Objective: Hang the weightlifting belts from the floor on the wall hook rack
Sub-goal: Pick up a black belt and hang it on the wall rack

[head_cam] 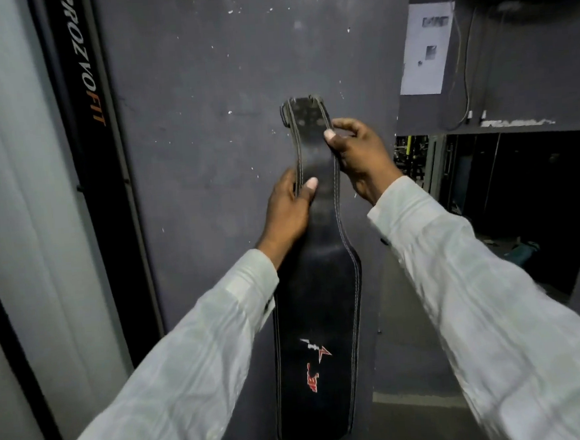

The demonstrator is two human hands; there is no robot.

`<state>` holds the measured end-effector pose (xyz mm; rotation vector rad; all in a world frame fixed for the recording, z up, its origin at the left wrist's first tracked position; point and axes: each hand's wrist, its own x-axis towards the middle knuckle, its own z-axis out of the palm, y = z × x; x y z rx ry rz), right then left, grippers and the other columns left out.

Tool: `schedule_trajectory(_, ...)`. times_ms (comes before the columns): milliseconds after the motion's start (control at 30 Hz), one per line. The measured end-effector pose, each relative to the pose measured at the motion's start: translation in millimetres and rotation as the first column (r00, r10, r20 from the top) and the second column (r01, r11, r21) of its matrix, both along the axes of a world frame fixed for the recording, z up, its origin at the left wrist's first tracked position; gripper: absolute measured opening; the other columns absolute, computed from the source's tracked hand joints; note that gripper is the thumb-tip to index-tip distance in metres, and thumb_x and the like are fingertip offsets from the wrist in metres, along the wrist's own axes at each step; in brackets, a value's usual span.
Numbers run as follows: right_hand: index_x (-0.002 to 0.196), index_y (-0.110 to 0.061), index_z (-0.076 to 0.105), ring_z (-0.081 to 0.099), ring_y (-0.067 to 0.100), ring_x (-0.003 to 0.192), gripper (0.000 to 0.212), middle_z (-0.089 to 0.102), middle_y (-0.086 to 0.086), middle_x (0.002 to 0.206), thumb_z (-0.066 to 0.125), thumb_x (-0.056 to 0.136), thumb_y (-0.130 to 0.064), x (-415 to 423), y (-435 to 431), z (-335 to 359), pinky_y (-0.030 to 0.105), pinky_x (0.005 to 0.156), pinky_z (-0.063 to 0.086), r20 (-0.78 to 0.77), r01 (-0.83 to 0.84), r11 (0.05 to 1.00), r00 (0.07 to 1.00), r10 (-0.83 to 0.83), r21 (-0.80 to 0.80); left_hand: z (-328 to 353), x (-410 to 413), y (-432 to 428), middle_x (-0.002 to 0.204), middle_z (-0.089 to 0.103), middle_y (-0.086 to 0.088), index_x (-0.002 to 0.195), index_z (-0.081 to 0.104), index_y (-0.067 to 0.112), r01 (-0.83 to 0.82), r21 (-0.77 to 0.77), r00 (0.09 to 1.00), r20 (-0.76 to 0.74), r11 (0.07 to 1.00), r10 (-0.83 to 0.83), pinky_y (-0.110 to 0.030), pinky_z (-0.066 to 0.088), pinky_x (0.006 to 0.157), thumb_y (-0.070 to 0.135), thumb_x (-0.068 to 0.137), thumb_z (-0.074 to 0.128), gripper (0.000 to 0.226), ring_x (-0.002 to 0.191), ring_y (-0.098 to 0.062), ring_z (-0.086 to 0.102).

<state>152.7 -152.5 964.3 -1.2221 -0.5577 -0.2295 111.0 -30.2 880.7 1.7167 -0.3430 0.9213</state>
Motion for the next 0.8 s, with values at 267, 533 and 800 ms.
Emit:
schedule_trajectory(267, 0.125, -0.016, 0.059, 0.054, 0.009, 0.068, 0.038, 0.051, -0.001, 0.070, 0.064, 0.090, -0.001, 56.6, 36.8, -23.8, 0.028, 0.074, 0.050, 0.209, 0.077, 0.979, 0.977, -0.036, -0.188, 90.5, 79.7, 48.9, 0.107, 0.068, -0.021, 0.118, 0.056, 0.000, -0.019, -0.320, 0.962, -0.265, 0.947, -0.071, -0.023, 0.052, 0.064, 0.038, 0.101, 0.048, 0.042, 0.090, -0.026, 0.067)
schedule_trajectory(533, 0.129, -0.013, 0.056, 0.067, 0.019, 0.100, 0.033, 0.069, 0.007, 0.108, 0.060, 0.096, -0.013, 121.7, 66.8, 12.1, 0.035, 0.090, 0.056, 0.360, 0.241, 0.959, 0.916, -0.175, -0.148, 122.0, 169.1, 72.6, 0.099, 0.073, -0.010, 0.095, 0.063, 0.017, 0.133, -0.269, 0.988, -0.046, 0.954, -0.150, -0.047, 0.060, 0.086, 0.042, 0.077, 0.071, 0.032, 0.092, -0.026, 0.072)
schedule_trajectory(800, 0.100, -0.024, 0.057, 0.069, 0.027, 0.087, 0.026, 0.070, 0.013, 0.089, 0.070, 0.079, -0.031, 189.0, 69.3, 55.6, 0.057, 0.091, 0.054, 0.258, 0.389, 0.919, 0.895, -0.364, -0.055, 137.2, 220.7, 64.5, 0.099, 0.074, -0.015, 0.103, 0.062, 0.022, 0.177, -0.257, 0.982, -0.018, 0.950, -0.187, -0.057, 0.057, 0.089, 0.032, 0.068, 0.073, 0.038, 0.096, -0.033, 0.072)
